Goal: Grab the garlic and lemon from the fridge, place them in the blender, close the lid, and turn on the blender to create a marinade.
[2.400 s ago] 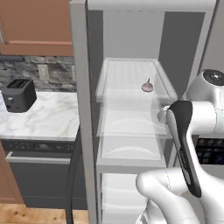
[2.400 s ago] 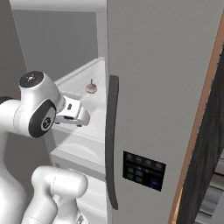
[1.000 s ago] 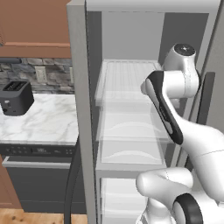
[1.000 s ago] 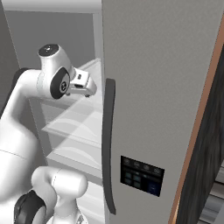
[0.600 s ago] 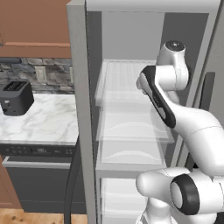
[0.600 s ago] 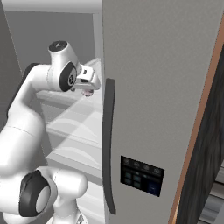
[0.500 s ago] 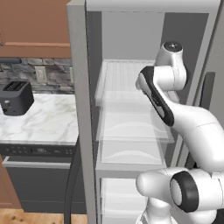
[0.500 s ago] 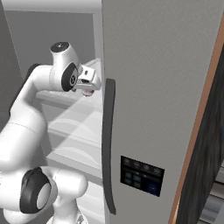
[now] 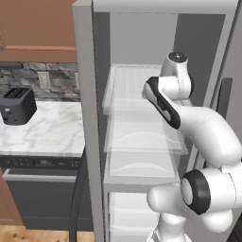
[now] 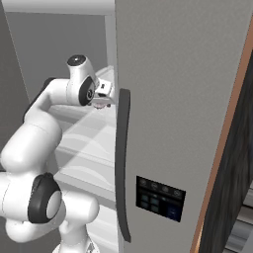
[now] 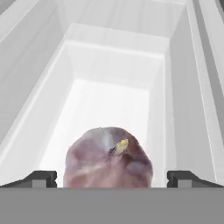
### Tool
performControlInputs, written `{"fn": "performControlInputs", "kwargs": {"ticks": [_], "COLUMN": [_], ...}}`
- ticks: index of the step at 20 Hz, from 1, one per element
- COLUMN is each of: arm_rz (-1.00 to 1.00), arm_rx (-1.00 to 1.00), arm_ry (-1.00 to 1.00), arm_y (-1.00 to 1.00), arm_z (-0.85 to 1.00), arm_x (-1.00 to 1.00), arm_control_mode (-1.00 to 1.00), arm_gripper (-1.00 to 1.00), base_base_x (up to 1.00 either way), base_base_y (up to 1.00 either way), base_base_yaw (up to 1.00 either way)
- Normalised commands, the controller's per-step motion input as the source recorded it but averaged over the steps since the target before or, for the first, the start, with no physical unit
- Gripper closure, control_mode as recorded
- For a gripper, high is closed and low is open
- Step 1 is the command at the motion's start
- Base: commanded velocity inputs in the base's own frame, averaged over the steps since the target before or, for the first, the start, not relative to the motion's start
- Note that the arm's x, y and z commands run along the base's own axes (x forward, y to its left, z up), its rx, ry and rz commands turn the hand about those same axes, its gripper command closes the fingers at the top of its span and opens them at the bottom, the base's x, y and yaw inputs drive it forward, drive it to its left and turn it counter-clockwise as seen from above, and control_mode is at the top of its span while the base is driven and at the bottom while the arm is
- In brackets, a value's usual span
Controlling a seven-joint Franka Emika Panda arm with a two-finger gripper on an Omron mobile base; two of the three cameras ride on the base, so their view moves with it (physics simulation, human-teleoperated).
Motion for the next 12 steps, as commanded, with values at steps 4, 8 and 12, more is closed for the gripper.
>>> {"fn": "performControlInputs", "kwargs": {"ticks": [4, 8, 12], "arm_rz": [0.0, 0.0, 0.0], "arm_rx": [0.0, 0.0, -0.01], "arm_ry": [0.0, 0.0, 0.0], "arm_y": [0.0, 0.0, 0.0], "arm_z": [-0.2, -0.26, -0.43], "arm_x": [0.39, 0.0, 0.0], "arm_control_mode": [-1.0, -1.0, -1.0], "arm_gripper": [-1.0, -1.0, 1.0], "base_base_x": [0.0, 0.0, 0.0], "base_base_y": [0.0, 0.0, 0.0], "base_base_yaw": [0.0, 0.0, 0.0]}}
